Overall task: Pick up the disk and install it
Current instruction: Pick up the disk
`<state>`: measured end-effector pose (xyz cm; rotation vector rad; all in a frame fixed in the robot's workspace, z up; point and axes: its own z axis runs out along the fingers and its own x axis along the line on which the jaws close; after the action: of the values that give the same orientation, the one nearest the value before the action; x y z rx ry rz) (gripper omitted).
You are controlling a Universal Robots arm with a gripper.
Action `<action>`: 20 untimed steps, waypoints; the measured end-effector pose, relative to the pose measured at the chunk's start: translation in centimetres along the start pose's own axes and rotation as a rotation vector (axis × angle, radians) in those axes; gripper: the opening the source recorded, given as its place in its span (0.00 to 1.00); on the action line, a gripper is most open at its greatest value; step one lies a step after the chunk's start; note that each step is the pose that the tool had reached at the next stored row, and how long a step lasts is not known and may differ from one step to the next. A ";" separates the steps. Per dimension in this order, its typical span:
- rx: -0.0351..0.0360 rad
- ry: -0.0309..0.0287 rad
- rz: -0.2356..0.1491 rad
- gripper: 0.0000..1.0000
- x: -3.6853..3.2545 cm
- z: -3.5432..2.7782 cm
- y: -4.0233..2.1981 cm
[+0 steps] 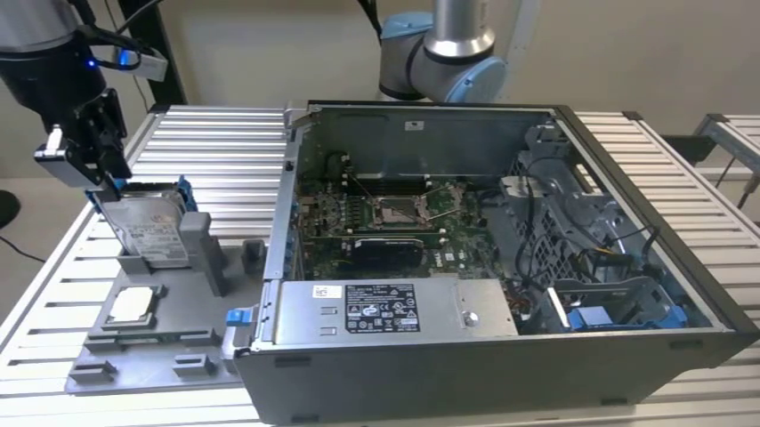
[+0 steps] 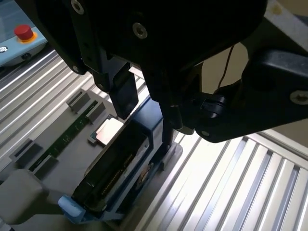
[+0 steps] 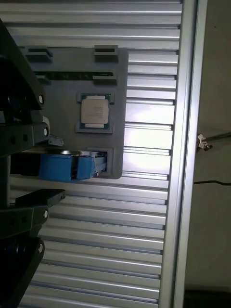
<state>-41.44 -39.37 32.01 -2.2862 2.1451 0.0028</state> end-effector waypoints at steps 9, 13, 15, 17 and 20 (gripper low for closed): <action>0.0002 0.0006 0.003 1.00 0.03 1.21 0.07; 0.0000 0.0007 0.004 1.00 0.05 1.71 0.07; 0.0000 0.0007 0.004 1.00 0.05 1.91 0.07; 0.0001 0.0006 0.004 1.00 0.06 2.11 0.07; 0.0002 0.0006 0.005 1.00 0.06 2.42 0.07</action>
<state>-41.49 -39.42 29.60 -2.2812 2.1509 0.0020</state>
